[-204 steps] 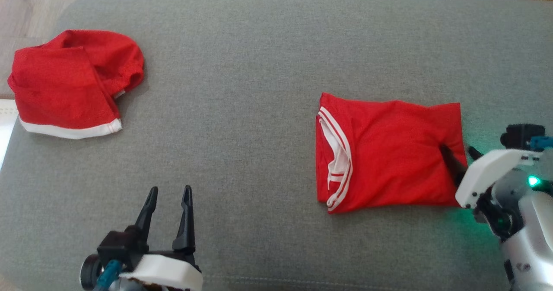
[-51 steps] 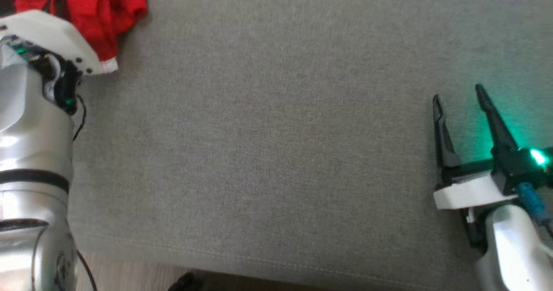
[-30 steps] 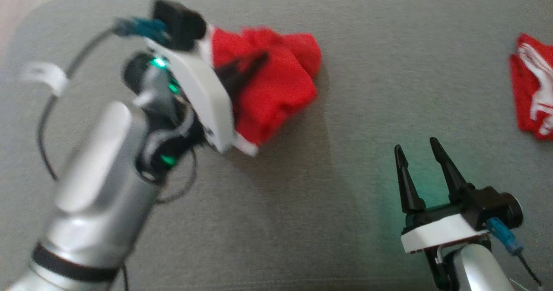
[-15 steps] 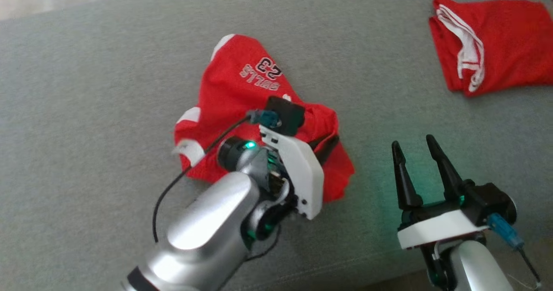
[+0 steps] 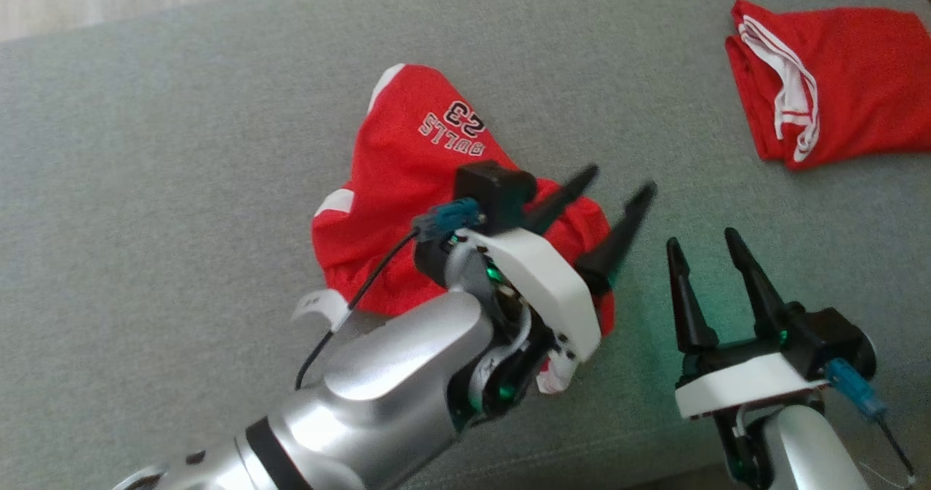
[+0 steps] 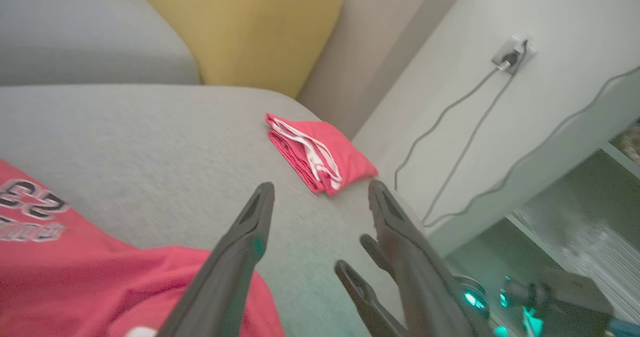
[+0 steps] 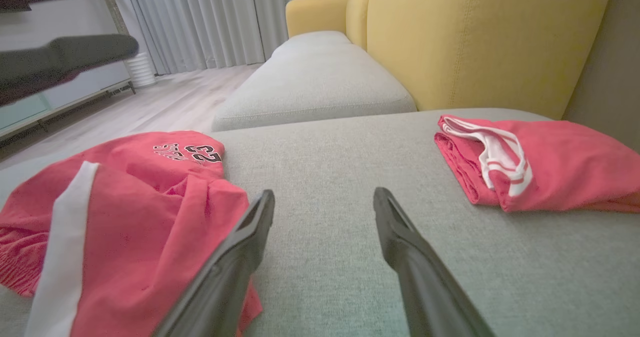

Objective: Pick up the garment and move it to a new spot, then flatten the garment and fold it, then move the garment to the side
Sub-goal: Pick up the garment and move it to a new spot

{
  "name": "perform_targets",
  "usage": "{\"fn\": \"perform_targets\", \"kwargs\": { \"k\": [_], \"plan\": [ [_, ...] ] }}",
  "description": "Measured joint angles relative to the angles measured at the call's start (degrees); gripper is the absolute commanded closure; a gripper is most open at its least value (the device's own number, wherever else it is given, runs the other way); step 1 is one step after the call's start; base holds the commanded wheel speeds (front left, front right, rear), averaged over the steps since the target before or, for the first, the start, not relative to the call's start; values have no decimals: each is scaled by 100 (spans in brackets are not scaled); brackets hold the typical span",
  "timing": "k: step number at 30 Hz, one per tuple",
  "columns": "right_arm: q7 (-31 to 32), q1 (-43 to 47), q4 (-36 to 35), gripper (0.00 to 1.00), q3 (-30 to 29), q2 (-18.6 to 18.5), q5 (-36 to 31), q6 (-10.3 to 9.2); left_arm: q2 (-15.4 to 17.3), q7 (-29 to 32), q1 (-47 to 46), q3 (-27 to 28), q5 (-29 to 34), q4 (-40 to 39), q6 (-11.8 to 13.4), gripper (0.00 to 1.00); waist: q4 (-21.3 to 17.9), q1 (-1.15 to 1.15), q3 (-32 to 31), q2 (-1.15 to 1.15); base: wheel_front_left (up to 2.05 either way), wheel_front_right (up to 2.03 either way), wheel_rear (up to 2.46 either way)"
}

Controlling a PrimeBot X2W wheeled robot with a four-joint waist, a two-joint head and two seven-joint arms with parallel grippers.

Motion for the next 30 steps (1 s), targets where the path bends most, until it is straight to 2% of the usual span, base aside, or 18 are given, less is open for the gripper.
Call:
{"fn": "perform_targets", "kwargs": {
  "k": [4, 8, 11, 16, 20, 23, 30],
  "plan": [
    [0, 27, -43, 0, -156, 0, -49, 0, 124, -465, 51, 334, 183, 131, 283, 0, 131, 0, -165, 0, 0, 0, 0],
    [0, 285, -113, 0, -338, 2, -132, 0, 619, -590, 629, 826, 511, 45, 636, 0, 289, 0, -348, 0, 0, 0, 0],
    [0, 539, -145, 0, -514, 5, -192, 0, 938, -590, 1357, 1228, 1003, -118, 825, 0, 438, 0, -461, 0, 0, 0, 0],
    [0, 742, -210, 0, -703, 12, -265, 0, 991, -590, 2276, 1685, 1581, -354, 820, 0, 639, 0, -599, 0, 0, 0, 0],
    [0, 879, -244, 0, -828, 18, -330, -1, 973, -590, 3070, 2345, 2151, -498, 778, 0, 820, 0, -722, 0, 0, 0, 0],
    [0, 1011, -270, 0, -894, 18, -371, 0, 959, -590, 3617, 2846, 2588, -604, 642, 0, 935, 0, -833, 0, 0, 0, 0],
    [0, 1338, -252, 0, -1055, 22, -424, -1, 905, -590, 4640, 3804, 3495, -676, 141, 0, 1187, 0, -1154, 0, 0, 0, 0]
  ]
}}
